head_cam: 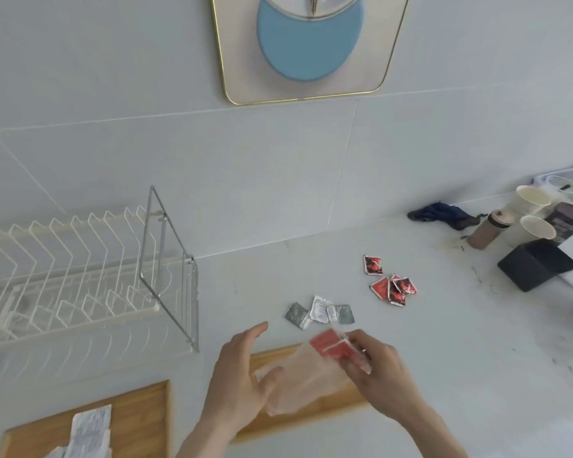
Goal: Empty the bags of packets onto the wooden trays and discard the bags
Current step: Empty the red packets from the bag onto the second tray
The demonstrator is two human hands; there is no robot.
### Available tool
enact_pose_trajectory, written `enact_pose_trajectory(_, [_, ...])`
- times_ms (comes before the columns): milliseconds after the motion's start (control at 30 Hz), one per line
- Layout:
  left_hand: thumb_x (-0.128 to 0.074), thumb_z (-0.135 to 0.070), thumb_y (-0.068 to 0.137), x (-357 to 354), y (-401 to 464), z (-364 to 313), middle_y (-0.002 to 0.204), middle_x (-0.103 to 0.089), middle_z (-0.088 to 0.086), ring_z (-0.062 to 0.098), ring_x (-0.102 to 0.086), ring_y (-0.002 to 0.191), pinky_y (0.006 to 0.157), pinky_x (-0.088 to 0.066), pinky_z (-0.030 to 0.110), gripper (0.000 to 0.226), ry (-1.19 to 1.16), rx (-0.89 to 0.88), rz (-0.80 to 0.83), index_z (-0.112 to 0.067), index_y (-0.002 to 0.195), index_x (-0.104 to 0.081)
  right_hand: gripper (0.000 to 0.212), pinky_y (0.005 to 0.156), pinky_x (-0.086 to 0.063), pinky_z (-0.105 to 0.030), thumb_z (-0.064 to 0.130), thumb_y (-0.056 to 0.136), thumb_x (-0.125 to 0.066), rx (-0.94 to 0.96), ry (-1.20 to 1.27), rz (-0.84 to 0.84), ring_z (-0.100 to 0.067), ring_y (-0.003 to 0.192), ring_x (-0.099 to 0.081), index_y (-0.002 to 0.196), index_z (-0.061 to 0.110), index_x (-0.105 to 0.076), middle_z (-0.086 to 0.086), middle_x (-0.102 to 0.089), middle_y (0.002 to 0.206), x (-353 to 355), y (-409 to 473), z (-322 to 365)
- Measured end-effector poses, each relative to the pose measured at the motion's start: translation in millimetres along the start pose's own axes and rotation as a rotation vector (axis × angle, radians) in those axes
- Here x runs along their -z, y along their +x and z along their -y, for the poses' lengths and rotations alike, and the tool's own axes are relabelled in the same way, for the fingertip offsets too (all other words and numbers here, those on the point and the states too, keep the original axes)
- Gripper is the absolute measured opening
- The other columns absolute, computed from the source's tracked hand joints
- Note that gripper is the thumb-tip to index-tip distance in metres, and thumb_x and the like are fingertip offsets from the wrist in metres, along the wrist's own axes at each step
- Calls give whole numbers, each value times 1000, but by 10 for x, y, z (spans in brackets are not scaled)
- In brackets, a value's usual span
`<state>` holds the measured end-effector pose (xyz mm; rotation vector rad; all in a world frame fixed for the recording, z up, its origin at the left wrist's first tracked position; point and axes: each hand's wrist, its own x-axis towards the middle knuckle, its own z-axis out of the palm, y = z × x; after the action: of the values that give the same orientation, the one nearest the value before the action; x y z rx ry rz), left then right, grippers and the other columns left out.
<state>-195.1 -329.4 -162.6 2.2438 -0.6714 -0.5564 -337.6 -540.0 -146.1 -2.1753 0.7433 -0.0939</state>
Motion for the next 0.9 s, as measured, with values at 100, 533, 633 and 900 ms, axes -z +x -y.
enact_pose_trajectory(100, [-70, -38, 85, -211, 105, -116, 131, -53, -26, 1, -44, 128, 110, -36, 23, 55, 101, -8, 83, -42, 136, -49, 21, 63, -44, -18, 25, 80, -69, 97, -68, 36, 5, 70, -58, 98, 35, -66, 23, -65, 77, 28, 86, -44])
enact_pose_trajectory(533, [-65, -28, 92, -333, 281, -286, 86, -73, -26, -7, -65, 88, 74, -50, 18, 10, 84, 69, -38, -35, 86, -65, 19, 59, -40, -5, 9, 82, -80, 160, 31, -190, 6, 65, -60, 78, 25, -72, 28, -61, 64, 30, 132, -198])
enact_pose_trajectory(633, [-64, -29, 93, -369, 299, -273, 86, -72, -26, -9, -65, 91, 77, -50, 18, 16, 98, 71, -16, -41, 83, -60, 21, 60, -43, -7, 8, 80, -82, 162, 63, -227, 7, 69, -64, 82, 28, -74, 27, -66, 71, 55, 165, -190])
enact_pose_trajectory(900, [-62, -30, 95, -442, 307, -265, 87, -72, -23, -9, -65, 91, 72, -44, 11, 13, 107, 98, -5, -37, 85, -58, 17, 55, -54, -31, 17, 85, -79, 305, 5, -244, 2, 63, -59, 90, 33, -75, 22, -63, 75, 207, 187, -18])
